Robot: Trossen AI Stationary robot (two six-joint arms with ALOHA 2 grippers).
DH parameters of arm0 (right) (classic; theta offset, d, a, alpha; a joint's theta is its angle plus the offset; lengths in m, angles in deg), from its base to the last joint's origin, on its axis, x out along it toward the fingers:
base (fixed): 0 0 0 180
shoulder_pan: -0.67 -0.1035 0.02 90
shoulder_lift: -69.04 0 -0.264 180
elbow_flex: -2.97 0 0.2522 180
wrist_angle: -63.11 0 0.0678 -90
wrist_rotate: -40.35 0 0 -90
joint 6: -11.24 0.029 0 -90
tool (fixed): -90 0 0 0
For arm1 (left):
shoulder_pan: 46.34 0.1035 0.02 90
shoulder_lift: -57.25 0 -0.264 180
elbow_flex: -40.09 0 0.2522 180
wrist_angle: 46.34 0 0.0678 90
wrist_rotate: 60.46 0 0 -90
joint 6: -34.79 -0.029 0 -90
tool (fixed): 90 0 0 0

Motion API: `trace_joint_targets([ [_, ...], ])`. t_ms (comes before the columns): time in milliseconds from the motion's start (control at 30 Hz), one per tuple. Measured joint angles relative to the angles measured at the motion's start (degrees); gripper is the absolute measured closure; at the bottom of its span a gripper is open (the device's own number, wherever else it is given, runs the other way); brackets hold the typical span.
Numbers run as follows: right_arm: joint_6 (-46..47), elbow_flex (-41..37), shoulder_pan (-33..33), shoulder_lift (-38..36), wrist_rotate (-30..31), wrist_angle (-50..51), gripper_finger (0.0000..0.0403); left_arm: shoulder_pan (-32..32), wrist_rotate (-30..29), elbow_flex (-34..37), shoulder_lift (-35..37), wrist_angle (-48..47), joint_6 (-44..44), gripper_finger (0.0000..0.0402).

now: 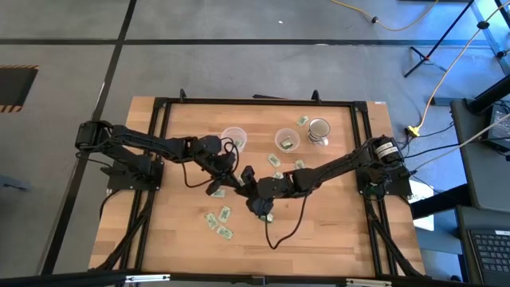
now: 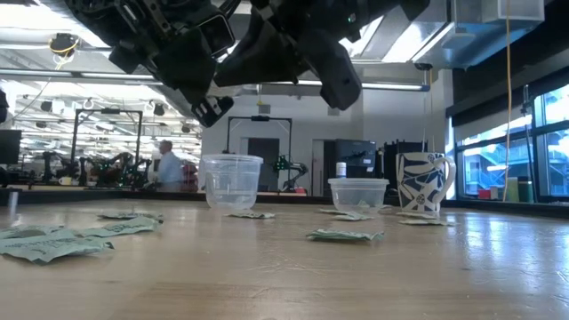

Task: Pick and place Stevia / Truvia into bins
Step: Put the green truvia packet into the small transparent container

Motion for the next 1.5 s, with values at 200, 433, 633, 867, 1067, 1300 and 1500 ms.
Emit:
trace_joint_targets([
  [200,2.6,0.0,0.1,0.0,0.2,0.2,0.0390,0.0,-2.2,0.0,0.0,0.3,0.0,0.0373],
  [433,2.7,-0.1,0.0,0.0,0.4,0.4,0.0390,1.6,-1.7,-0.1,0.4,0.5,0.0,0.0328],
  [633,2.7,-0.1,-1.3,-0.2,7.0,0.3,0.0390,4.4,-1.9,-0.1,0.7,-0.4,0.0,0.0306],
  [867,8.5,-0.1,-2.3,-2.7,7.8,5.5,0.0389,7.9,-2.2,-0.1,0.7,-1.4,-4.6,0.0303],
  [1067,20.1,-0.1,-2.1,-9.9,7.9,17.1,0.0389,9.3,-2.2,-0.1,0.7,-1.3,-10.8,0.0303],
  [1300,41.0,0.0,2.6,-18.4,7.8,35.8,0.0389,9.0,-2.4,-0.1,0.7,-1.4,-15.5,0.0304],
  [1500,47.8,-0.1,10.0,-19.5,7.4,45.4,0.0389,7.8,-2.4,-0.1,0.6,-1.8,-15.5,0.0304],
])
